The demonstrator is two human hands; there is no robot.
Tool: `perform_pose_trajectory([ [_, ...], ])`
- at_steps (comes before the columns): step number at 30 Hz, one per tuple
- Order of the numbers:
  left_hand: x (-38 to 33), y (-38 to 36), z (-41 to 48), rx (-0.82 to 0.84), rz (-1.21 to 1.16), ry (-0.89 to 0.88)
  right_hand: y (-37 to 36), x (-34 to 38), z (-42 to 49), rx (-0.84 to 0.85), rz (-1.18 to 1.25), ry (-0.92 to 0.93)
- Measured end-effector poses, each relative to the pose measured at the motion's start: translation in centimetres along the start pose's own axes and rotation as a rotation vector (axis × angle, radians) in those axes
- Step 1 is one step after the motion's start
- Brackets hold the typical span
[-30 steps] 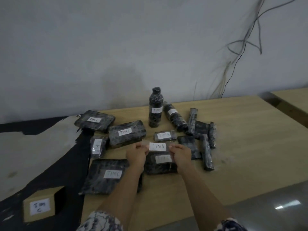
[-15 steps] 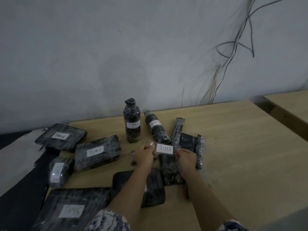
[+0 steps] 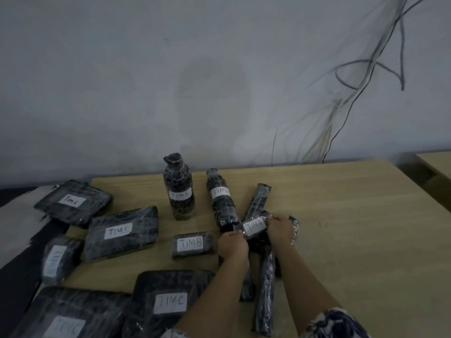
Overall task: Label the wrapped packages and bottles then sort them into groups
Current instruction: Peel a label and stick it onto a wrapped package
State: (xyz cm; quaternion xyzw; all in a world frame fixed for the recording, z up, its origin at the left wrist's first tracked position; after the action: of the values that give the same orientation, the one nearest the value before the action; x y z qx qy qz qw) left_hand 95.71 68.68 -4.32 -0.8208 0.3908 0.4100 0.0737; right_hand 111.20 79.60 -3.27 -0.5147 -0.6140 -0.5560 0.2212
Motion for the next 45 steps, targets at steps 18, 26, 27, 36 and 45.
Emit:
perform_pose_trajectory([
  [18, -0.7, -1.7, 0.9, -0.120, -0.076, 0.049, -5.0, 4.3, 1.2, 0.296, -0.368, 0.479],
  [26, -2.3, 0.9, 1.1, -0.225, -0.062, -0.055, -5.4, 3.5, -0.6, 0.255, -0.376, 0.547],
  [27, -2.5, 1.1, 1.3, -0.231, -0.045, -0.067, -5.7, 3.5, -0.9, 0.255, -0.365, 0.547],
  [36, -3.3, 1.8, 2.0, -0.267, 0.119, -0.178, -6.1, 3.1, -1.0, 0.219, -0.165, 0.427],
  [45, -3.4, 1.0, 3.1, -0.248, 0.274, -0.221, -3.8, 5.1, 4.2, 0.008, -0.139, 0.395],
])
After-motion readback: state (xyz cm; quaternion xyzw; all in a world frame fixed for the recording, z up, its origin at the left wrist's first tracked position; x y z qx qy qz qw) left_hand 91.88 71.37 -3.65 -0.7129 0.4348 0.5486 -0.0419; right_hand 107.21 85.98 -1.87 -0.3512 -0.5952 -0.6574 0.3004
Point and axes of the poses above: each hand's wrist, its own z-axis towards the middle knuckle, its own y-axis out of the back of the hand, x = y × z, the point moved 9 cm from there along z, towards the middle knuckle, and after that the axes turned 2 degrees about -x, right-handed, at the moved point
